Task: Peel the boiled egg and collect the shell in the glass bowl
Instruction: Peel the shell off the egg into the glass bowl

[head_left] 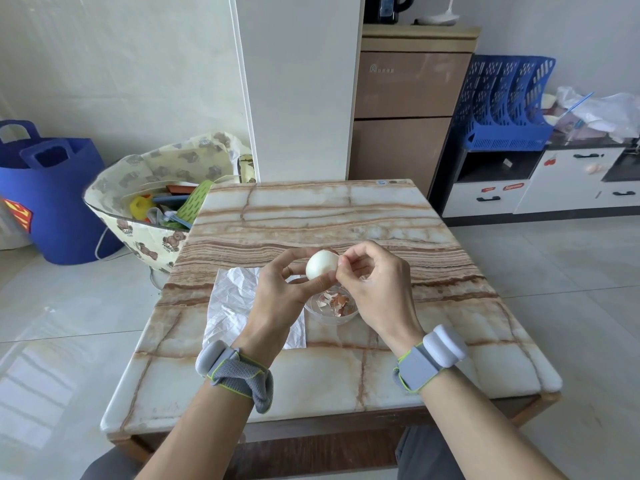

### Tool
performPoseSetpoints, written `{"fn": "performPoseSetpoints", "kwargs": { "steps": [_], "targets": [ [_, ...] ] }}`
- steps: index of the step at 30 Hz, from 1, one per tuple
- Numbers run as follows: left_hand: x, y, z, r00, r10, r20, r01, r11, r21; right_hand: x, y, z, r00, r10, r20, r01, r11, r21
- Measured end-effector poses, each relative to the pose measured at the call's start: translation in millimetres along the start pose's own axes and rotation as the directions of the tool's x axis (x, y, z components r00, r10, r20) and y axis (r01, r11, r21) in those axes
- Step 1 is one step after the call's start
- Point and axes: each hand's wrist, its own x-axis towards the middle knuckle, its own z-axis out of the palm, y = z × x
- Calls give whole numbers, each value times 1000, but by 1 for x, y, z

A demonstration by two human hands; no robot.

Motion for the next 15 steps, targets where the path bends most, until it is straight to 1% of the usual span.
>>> {"fn": "performPoseSetpoints", "kwargs": {
  "steps": [4, 15],
  "targets": [
    [0, 1, 1, 1000, -6, -4, 6, 1000, 0, 0, 0, 0, 1000, 12, 6, -12, 1000, 5],
    [3, -4, 0, 1000, -19, 19, 20, 999, -26, 1, 8, 0, 996, 70, 49, -75, 990, 120]
  ]
}}
